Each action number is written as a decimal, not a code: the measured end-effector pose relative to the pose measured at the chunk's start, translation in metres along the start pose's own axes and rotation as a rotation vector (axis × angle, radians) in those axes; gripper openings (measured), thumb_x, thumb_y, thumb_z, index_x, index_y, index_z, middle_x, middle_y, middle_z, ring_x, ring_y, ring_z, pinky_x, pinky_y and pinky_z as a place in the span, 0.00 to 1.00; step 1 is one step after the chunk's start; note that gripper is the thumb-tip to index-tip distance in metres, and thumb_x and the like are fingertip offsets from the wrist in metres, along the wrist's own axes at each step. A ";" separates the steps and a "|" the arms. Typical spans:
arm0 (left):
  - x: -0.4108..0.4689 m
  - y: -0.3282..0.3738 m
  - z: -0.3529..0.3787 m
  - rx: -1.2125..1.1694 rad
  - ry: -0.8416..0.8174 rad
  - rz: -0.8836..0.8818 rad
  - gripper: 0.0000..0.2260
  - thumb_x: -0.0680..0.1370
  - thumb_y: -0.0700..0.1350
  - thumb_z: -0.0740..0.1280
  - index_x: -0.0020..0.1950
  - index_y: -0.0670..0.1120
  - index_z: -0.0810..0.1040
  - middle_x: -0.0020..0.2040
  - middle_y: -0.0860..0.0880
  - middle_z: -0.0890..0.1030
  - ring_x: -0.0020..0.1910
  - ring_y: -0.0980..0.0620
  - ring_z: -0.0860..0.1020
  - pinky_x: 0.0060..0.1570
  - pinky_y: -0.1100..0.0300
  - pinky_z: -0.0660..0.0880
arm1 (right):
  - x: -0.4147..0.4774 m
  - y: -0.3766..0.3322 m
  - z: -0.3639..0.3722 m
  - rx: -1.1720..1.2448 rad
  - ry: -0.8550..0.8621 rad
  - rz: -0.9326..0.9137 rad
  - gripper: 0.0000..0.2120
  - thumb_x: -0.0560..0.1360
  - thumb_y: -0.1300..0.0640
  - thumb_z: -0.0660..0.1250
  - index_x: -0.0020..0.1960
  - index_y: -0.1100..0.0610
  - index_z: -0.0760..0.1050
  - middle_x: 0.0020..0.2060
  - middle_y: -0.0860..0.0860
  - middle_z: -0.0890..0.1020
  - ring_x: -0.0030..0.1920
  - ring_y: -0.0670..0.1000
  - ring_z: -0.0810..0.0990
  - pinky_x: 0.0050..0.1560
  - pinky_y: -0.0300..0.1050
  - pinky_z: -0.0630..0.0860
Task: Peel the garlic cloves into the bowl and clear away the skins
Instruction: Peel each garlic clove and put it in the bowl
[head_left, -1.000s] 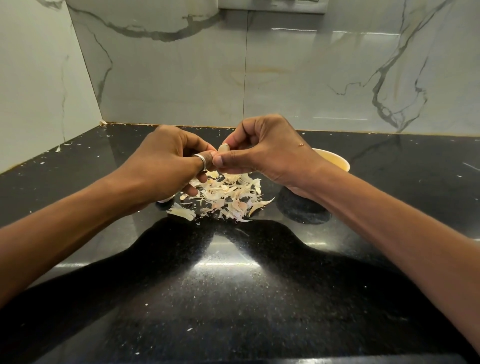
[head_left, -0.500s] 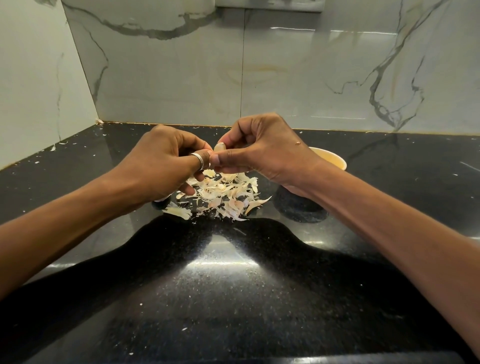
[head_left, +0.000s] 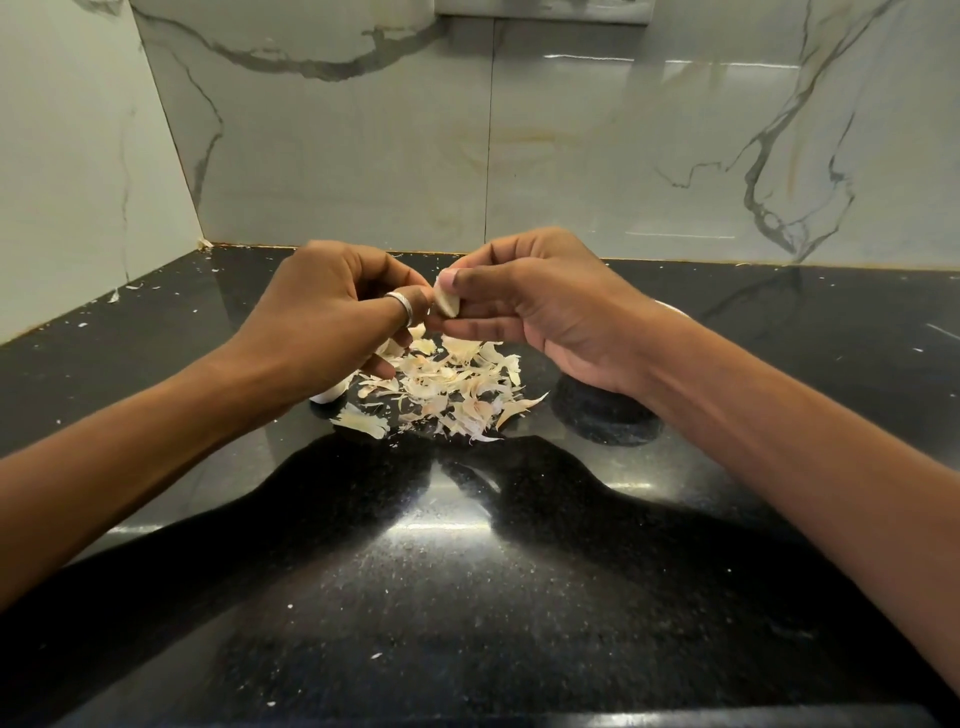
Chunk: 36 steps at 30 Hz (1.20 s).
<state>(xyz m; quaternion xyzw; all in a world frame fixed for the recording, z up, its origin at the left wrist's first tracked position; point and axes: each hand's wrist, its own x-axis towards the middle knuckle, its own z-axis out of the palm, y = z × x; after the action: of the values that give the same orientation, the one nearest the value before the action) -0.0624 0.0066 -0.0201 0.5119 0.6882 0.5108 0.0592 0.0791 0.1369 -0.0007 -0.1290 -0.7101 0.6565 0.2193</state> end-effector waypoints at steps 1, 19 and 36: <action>0.000 0.000 0.000 0.026 0.002 0.029 0.02 0.79 0.42 0.71 0.49 0.46 0.84 0.39 0.45 0.85 0.36 0.51 0.83 0.30 0.61 0.80 | -0.001 -0.001 0.000 0.022 0.007 0.017 0.08 0.78 0.67 0.70 0.55 0.72 0.78 0.46 0.63 0.86 0.44 0.55 0.87 0.46 0.43 0.85; -0.009 0.003 0.006 0.471 0.199 0.422 0.03 0.74 0.48 0.75 0.45 0.50 0.86 0.33 0.63 0.77 0.33 0.62 0.80 0.37 0.71 0.72 | 0.002 0.009 0.006 0.017 0.138 -0.004 0.05 0.78 0.64 0.72 0.46 0.65 0.80 0.40 0.59 0.85 0.39 0.51 0.85 0.46 0.41 0.83; -0.008 -0.002 0.007 0.498 0.245 0.419 0.07 0.75 0.50 0.70 0.45 0.48 0.86 0.34 0.55 0.82 0.32 0.66 0.76 0.36 0.65 0.69 | 0.001 0.008 0.008 0.164 0.135 0.058 0.03 0.78 0.71 0.68 0.50 0.69 0.80 0.39 0.58 0.85 0.37 0.49 0.85 0.42 0.39 0.83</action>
<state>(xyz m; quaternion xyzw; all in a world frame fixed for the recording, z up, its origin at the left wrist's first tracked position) -0.0557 0.0050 -0.0288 0.5756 0.6738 0.3857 -0.2566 0.0736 0.1309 -0.0089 -0.1748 -0.6335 0.7085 0.2572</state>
